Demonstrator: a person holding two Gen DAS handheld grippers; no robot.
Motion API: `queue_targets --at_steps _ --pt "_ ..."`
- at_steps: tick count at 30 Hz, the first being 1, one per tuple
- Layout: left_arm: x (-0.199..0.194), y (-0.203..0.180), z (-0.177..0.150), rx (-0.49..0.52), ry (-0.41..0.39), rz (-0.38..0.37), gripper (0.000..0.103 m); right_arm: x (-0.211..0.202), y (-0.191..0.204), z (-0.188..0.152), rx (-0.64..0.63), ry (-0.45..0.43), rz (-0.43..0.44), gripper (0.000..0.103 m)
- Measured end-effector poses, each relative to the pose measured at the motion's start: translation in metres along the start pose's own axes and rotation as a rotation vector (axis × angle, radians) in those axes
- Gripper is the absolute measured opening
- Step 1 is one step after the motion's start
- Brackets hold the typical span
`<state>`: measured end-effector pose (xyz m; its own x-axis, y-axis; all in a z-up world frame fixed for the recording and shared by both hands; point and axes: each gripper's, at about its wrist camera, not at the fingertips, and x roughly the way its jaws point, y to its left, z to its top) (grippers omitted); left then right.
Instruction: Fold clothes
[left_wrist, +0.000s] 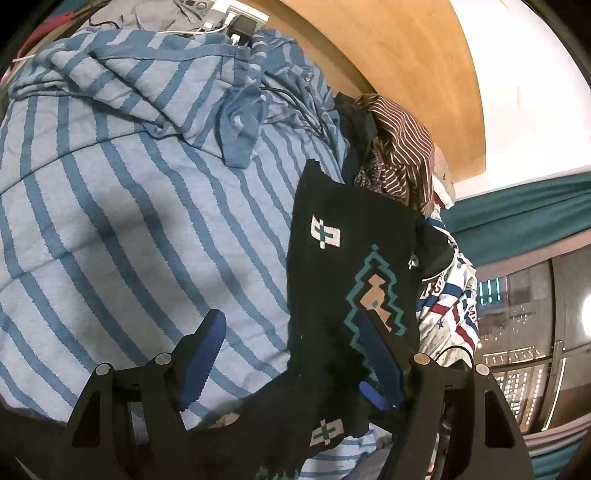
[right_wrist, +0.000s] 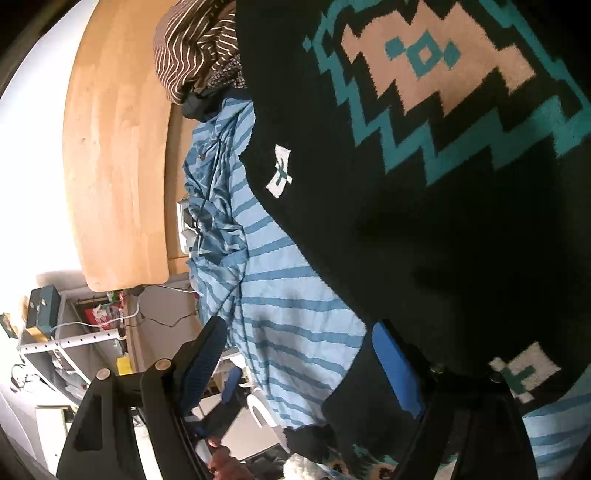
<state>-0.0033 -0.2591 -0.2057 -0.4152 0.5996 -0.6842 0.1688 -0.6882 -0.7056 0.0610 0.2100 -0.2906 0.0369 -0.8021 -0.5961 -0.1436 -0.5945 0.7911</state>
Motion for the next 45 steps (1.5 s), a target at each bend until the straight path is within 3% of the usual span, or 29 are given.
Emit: queue_targets --at_steps 7,10,12,13,16,22,26,27,28,29,31,34,36,39,41,45 --pt "0.023 0.005 0.015 -0.025 0.012 0.032 0.075 -0.02 0.0 0.02 -0.11 -0.116 -0.143 0.083" --pt "0.038 0.006 0.027 -0.035 0.019 0.056 0.075 -0.017 0.015 0.025 -0.246 -0.153 -0.26 0.075" --pt "0.049 0.004 0.038 -0.036 0.017 0.066 0.075 -0.008 0.032 0.026 -0.397 -0.157 -0.364 0.061" --pt "0.056 0.002 0.044 -0.036 0.018 0.071 0.075 0.001 0.041 0.023 -0.489 -0.147 -0.417 0.051" --pt "0.089 -0.011 0.062 -0.003 0.063 0.089 0.075 0.035 0.054 0.016 -0.677 -0.068 -0.505 0.043" --pt "0.172 -0.037 0.094 0.087 0.155 0.168 0.075 0.101 0.057 0.006 -0.862 0.106 -0.509 0.046" --pt "0.208 -0.043 0.116 0.102 0.144 0.193 0.075 0.13 0.057 0.003 -0.915 0.169 -0.53 0.051" --pt "0.214 -0.047 0.12 0.123 0.136 0.193 0.066 0.134 0.057 0.001 -0.936 0.177 -0.528 0.051" --pt "0.218 -0.054 0.121 0.176 0.13 0.192 0.043 0.138 0.058 0.0 -0.952 0.184 -0.532 0.053" --pt "0.224 -0.061 0.12 0.243 0.134 0.204 0.035 0.142 0.058 -0.001 -0.965 0.191 -0.541 0.055" --pt "0.239 -0.073 0.114 0.355 0.167 0.235 0.008 0.148 0.058 -0.002 -0.989 0.208 -0.567 0.056" --pt "0.236 -0.078 0.111 0.399 0.112 0.271 0.007 0.151 0.057 -0.001 -1.0 0.204 -0.591 0.057" --pt "0.222 -0.07 0.12 0.347 0.052 0.305 0.007 0.149 0.057 0.0 -0.994 0.189 -0.594 0.053" --pt "0.224 -0.042 0.139 0.242 0.086 0.319 0.007 0.138 0.058 0.004 -0.958 0.18 -0.534 0.053" --pt "0.227 -0.037 0.143 0.237 0.109 0.302 0.007 0.132 0.058 0.007 -0.926 0.176 -0.517 0.052" --pt "0.224 -0.038 0.147 0.198 0.124 0.31 0.007 0.111 0.054 0.014 -0.886 0.101 -0.588 0.051"
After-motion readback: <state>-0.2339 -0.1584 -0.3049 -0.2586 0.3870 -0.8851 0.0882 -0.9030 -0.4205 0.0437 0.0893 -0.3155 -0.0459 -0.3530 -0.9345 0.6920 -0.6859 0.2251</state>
